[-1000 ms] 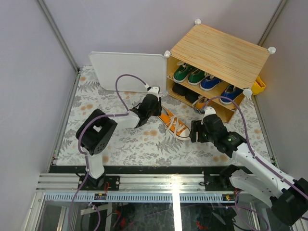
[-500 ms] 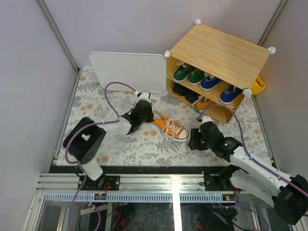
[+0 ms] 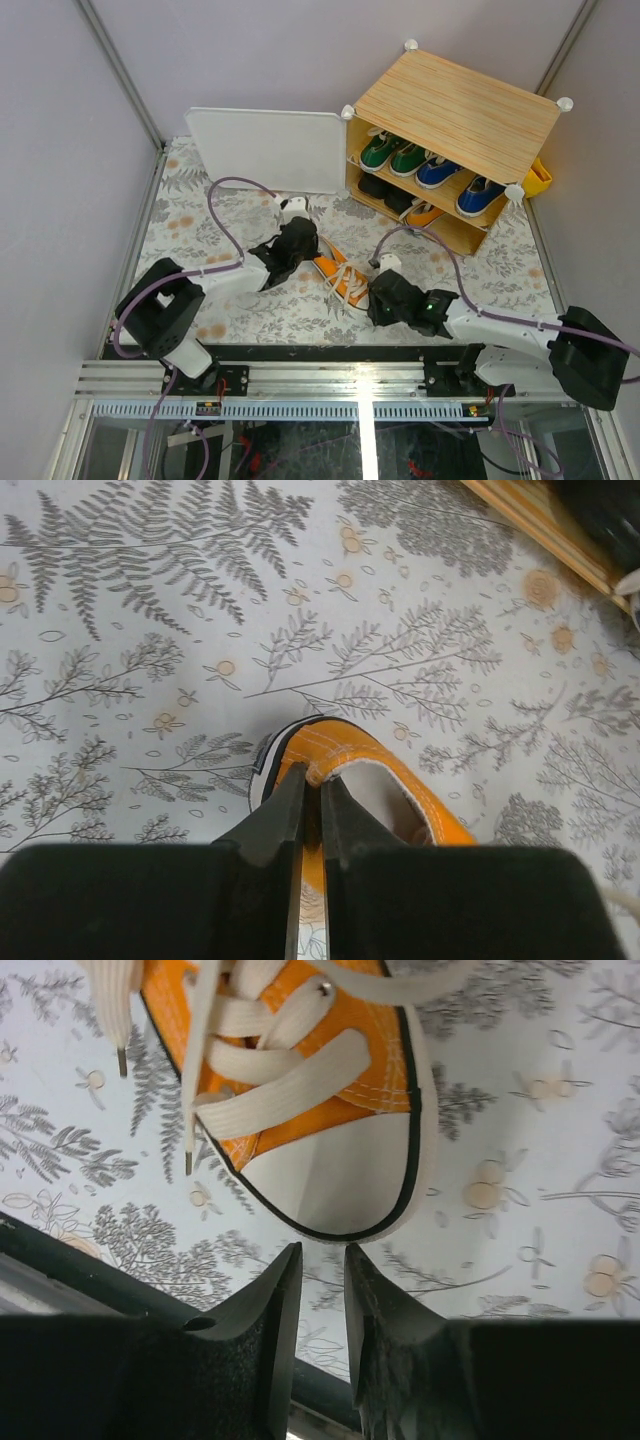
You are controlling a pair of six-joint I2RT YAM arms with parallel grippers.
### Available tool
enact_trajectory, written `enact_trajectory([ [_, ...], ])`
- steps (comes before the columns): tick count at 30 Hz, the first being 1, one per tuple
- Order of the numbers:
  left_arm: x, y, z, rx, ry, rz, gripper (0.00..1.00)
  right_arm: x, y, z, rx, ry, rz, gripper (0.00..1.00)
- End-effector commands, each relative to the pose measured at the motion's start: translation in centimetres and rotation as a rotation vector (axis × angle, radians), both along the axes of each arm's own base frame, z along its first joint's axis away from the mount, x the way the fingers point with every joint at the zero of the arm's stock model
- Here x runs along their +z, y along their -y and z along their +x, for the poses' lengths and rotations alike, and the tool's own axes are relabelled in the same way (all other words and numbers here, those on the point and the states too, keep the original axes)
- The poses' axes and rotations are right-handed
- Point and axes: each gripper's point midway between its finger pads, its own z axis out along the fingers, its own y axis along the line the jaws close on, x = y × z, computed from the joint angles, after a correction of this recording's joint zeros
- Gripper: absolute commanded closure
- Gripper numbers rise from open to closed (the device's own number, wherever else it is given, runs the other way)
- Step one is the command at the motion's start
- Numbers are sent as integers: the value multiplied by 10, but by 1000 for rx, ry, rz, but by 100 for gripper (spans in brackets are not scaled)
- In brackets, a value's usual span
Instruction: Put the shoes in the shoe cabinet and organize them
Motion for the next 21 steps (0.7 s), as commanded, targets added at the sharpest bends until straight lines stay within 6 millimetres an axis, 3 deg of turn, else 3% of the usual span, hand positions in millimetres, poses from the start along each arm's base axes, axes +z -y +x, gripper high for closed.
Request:
enact_trajectory([
  [1, -20, 3, -16, 18, -63, -8, 100, 29, -67, -3, 50, 37, 141, 72],
  [4, -20, -2, -22, 27, -69, 5, 100, 8, -58, 2, -17, 19, 69, 73],
  [7, -22, -11, -35, 40, -88, 8, 100, 0, -41, 16, -100, 64, -23, 74],
  [13, -25, -20, -84, 4, -171, -51, 100, 14, 7, 63, -263, 279, -317, 74],
  [16, -31, -24, -113, -27, -226, -72, 100, 19, 13, 92, -303, 311, -339, 74],
  [21, -37, -27, -149, -65, -283, -85, 100, 28, 6, 132, -304, 357, -262, 74],
])
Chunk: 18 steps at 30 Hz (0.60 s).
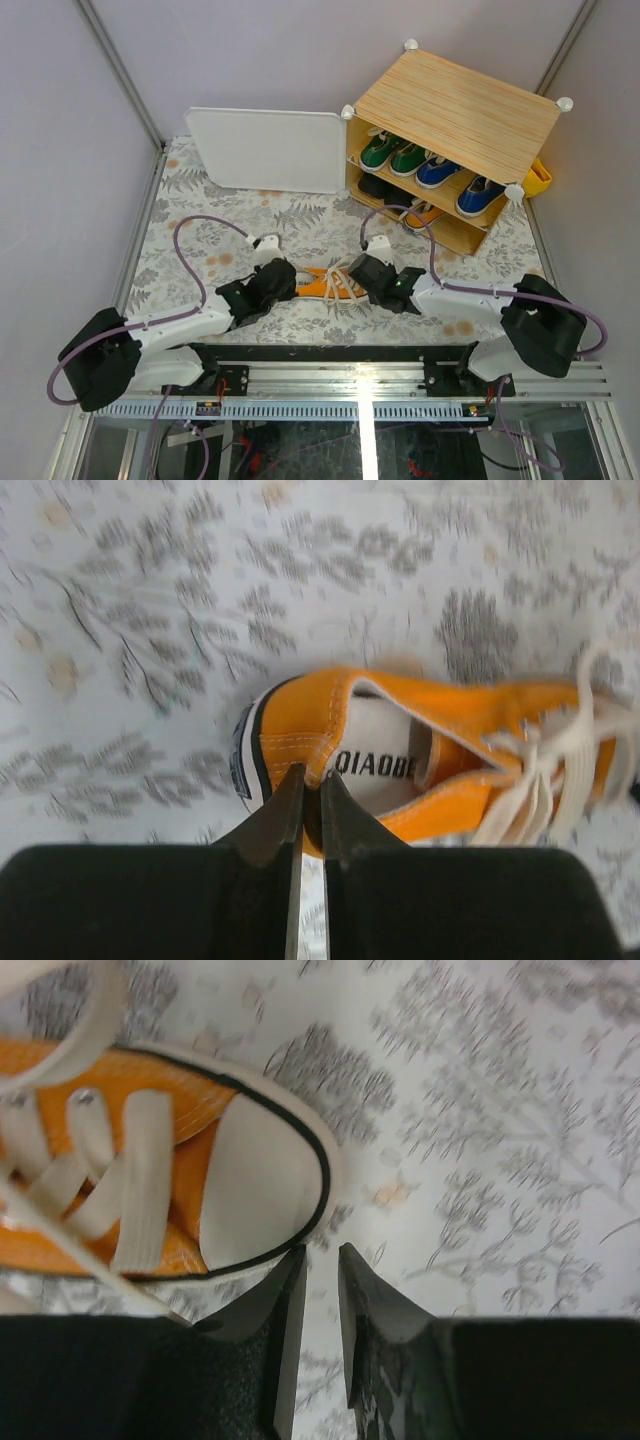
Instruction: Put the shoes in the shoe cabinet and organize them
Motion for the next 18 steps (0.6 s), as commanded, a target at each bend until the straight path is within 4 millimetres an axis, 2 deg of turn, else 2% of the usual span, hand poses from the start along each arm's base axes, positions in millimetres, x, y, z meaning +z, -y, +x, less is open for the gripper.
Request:
enact_trajectory([
  [1, -24, 26, -62, -151, -196, -98, 100, 34, -9, 93, -105, 293, 80, 74],
  [4, -28, 30, -75, -178, -222, -109, 100, 48, -21, 111, -72, 331, 84, 74],
  [7, -31, 32, -78, -176, -236, -110, 100, 63, -24, 111, -69, 322, 91, 74],
  [9, -31, 35, -79, -181, -245, -122, 98, 74, -20, 105, -80, 329, 127, 73],
  [11, -29, 44, -83, -211, -255, -158, 92, 79, -12, 96, -86, 335, 154, 72],
  [18, -22, 91, -86, -302, -285, -248, 78, 91, 4, 58, -56, 275, 244, 68],
])
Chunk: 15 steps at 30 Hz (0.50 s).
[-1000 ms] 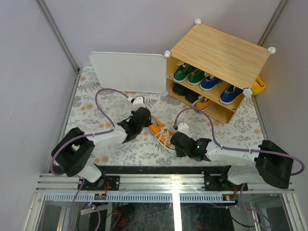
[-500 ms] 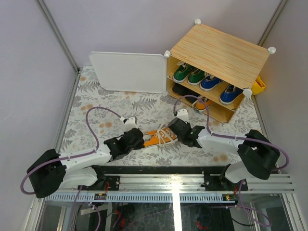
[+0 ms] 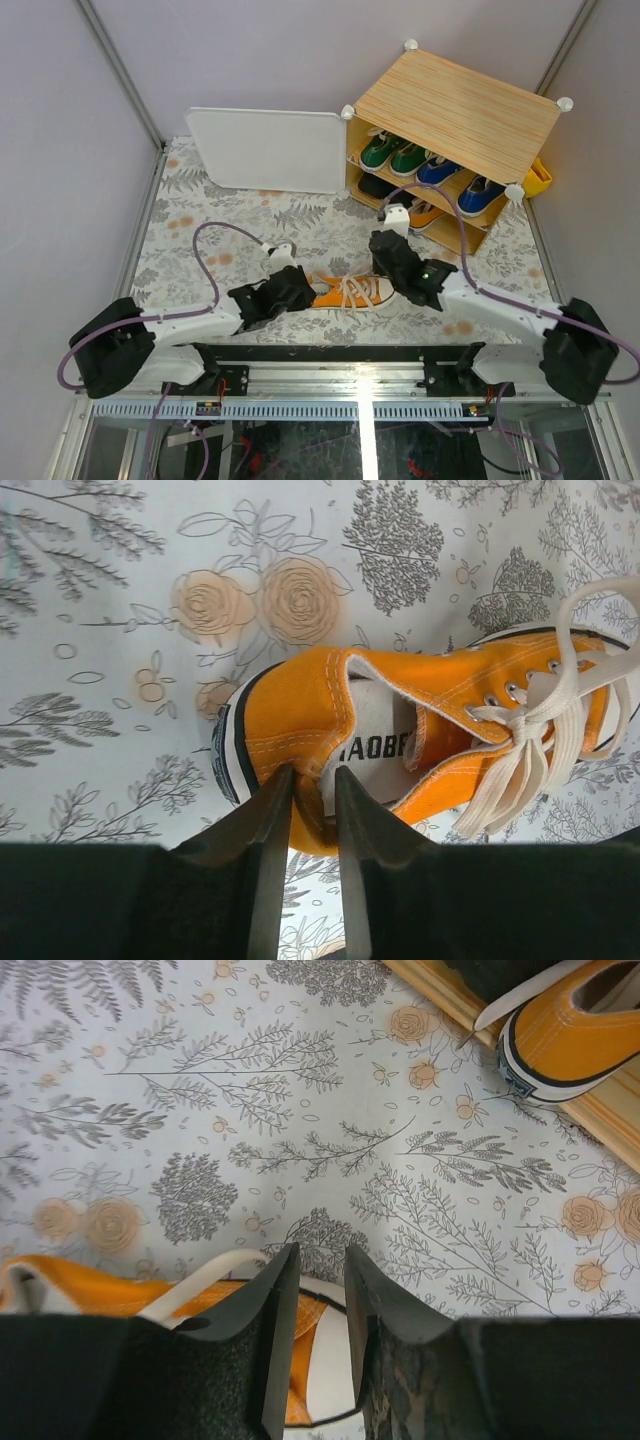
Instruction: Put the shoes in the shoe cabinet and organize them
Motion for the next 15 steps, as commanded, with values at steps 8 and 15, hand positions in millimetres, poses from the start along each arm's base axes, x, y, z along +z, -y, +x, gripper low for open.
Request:
enact_trajectory([
  [8, -12, 76, -30, -133, -191, -119, 74, -2, 3, -81, 122, -157, 199, 70],
  [15, -17, 89, -32, -154, -218, -129, 76, -51, -2, -122, 132, -330, 131, 72],
])
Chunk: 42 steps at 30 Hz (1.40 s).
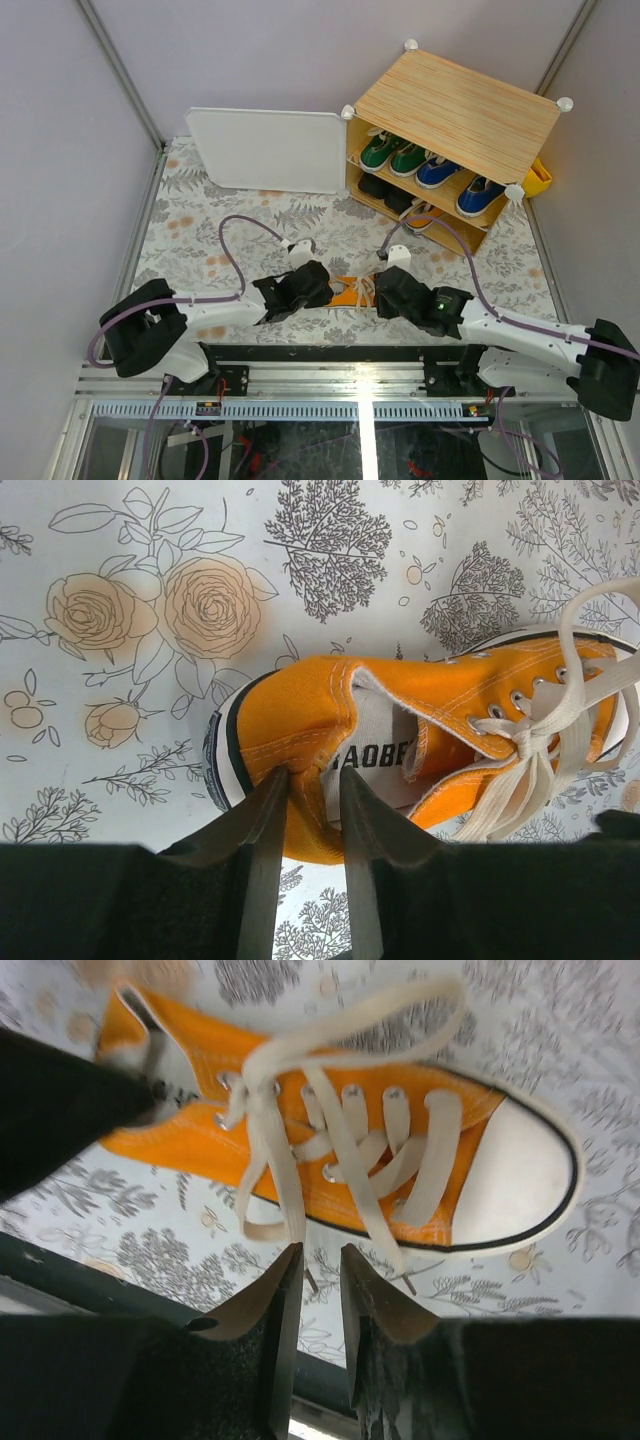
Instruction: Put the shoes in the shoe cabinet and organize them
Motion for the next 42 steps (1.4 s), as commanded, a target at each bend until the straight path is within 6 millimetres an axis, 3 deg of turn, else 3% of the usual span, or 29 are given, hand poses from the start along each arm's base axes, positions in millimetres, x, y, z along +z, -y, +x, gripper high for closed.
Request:
enact_trajectory([
  [1, -7, 45, -40, -138, -154, -143, 76, -33, 3, -22, -42, -138, -20, 72],
  [8, 1, 48, -44, -168, -143, -147, 76, -50, 25, -14, -199, -113, -65, 71],
  [14, 11, 67, -62, -251, -155, -204, 76, -48, 54, 16, -348, 22, -229, 70],
  [19, 19, 79, -78, -319, -155, -219, 76, -48, 64, 53, -422, 73, -231, 70],
  [21, 24, 76, -80, -326, -142, -212, 73, -45, 71, 66, -445, 92, -231, 70],
  [25, 48, 61, -73, -309, -78, -171, 59, -24, 74, 82, -451, 136, -228, 70],
  [31, 82, 35, -60, -261, 27, -114, 31, -5, 64, 75, -372, 121, -173, 65],
  [35, 69, 14, -49, -208, 47, 11, 27, 9, 57, 63, -297, 94, -117, 56],
  [38, 61, 15, -44, -229, 64, 44, 28, 20, 58, 54, -263, 84, -102, 45],
  [42, 52, 14, -29, -216, 130, 110, 32, 37, 65, 45, -253, 87, -86, 39],
])
